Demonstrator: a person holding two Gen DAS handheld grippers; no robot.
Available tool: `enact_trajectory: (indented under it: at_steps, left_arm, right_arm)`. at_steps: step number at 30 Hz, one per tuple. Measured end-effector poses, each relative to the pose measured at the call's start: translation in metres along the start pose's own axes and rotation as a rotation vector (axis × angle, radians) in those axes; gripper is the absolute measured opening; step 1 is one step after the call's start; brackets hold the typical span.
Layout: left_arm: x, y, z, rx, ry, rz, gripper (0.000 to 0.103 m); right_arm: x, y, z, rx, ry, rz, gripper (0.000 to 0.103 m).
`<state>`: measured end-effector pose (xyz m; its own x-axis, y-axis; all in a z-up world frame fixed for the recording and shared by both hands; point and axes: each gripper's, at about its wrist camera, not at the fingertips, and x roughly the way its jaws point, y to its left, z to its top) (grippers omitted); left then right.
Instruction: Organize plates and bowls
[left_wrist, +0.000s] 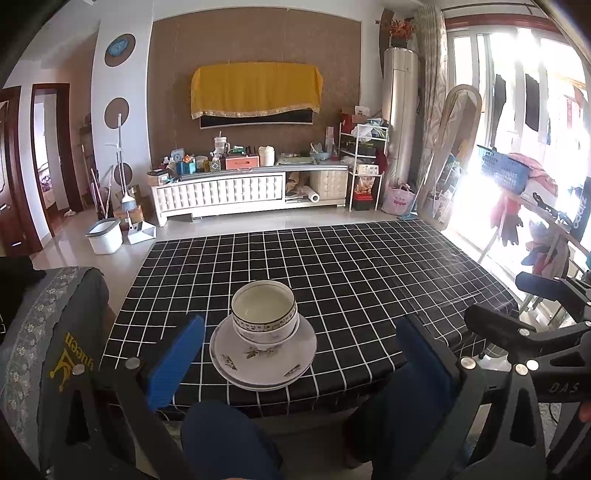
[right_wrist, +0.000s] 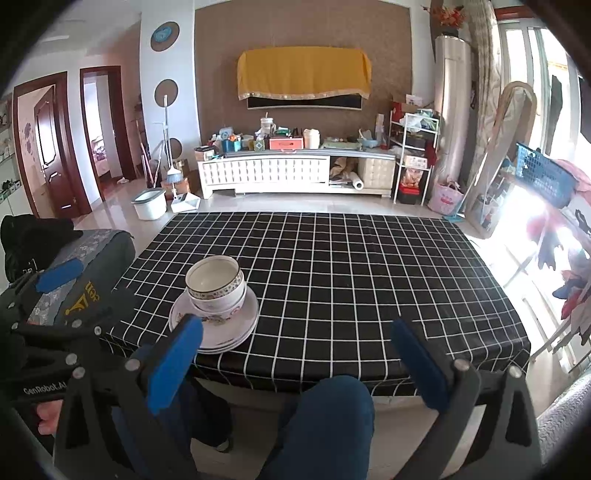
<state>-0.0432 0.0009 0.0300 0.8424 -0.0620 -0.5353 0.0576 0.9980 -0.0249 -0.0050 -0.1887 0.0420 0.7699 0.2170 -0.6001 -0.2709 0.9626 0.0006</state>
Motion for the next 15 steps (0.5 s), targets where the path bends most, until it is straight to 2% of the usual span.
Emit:
enact_trajectory:
  at_steps: [15]
  left_arm:
    - [-0.0014, 0.0010, -0.0014, -0.010, 0.004, 0.001, 0.103]
  right_arm:
    - [-0.0005, 0.0003, -0.0004, -0.001, 0.006, 0.000, 0.103]
